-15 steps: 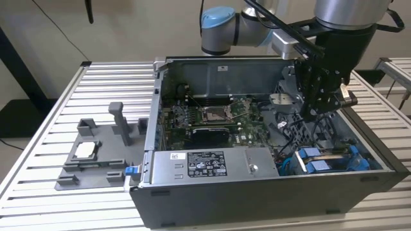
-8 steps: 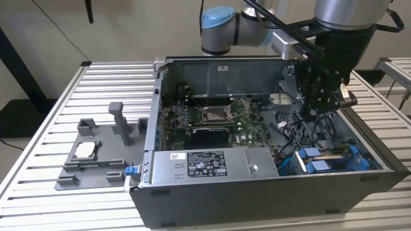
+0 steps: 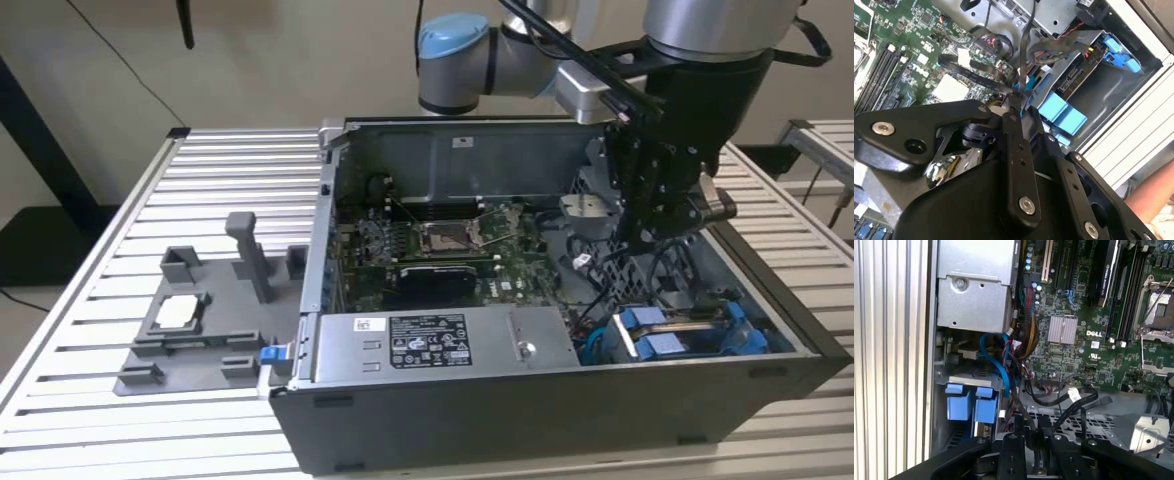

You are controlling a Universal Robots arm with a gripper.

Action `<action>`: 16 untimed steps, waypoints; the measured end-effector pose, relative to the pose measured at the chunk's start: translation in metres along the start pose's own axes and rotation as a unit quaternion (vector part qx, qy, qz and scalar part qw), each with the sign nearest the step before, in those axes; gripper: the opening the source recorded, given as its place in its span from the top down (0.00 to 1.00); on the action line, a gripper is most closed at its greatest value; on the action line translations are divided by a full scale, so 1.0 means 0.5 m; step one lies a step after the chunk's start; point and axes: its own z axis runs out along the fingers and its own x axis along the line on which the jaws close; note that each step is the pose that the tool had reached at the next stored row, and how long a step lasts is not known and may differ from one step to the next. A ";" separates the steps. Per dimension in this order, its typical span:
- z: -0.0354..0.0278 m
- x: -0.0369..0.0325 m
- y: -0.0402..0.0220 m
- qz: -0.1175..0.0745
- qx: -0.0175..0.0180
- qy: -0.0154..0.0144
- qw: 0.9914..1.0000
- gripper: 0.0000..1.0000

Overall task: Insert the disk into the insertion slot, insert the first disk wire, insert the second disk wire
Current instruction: 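Insert the second disk wire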

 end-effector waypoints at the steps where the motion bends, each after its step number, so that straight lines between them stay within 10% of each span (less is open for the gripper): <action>1: 0.000 -0.001 0.001 0.000 0.001 0.000 1.000 0.74; 13: 0.001 -0.001 0.001 0.000 0.004 0.000 1.000 0.84; 16: 0.003 0.002 -0.008 0.000 0.000 0.000 1.000 0.84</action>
